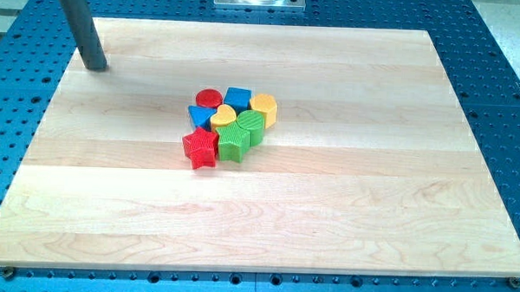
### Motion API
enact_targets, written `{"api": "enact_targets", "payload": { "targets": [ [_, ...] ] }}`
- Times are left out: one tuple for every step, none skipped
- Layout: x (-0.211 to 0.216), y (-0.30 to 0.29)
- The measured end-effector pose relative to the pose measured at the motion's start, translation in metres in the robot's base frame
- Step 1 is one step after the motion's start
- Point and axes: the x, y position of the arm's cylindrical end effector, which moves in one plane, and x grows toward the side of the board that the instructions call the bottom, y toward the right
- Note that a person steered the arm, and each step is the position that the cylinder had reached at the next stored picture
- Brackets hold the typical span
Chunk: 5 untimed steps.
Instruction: Move your arm to the left of the red circle
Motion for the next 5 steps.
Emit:
{"api": "enact_targets", "payload": {
  "targets": [
    [0.000,0.000],
    [0.000,-0.001],
    [0.016,-0.011],
    [0.045,0.011],
    [0.046,0.017]
  ]
}}
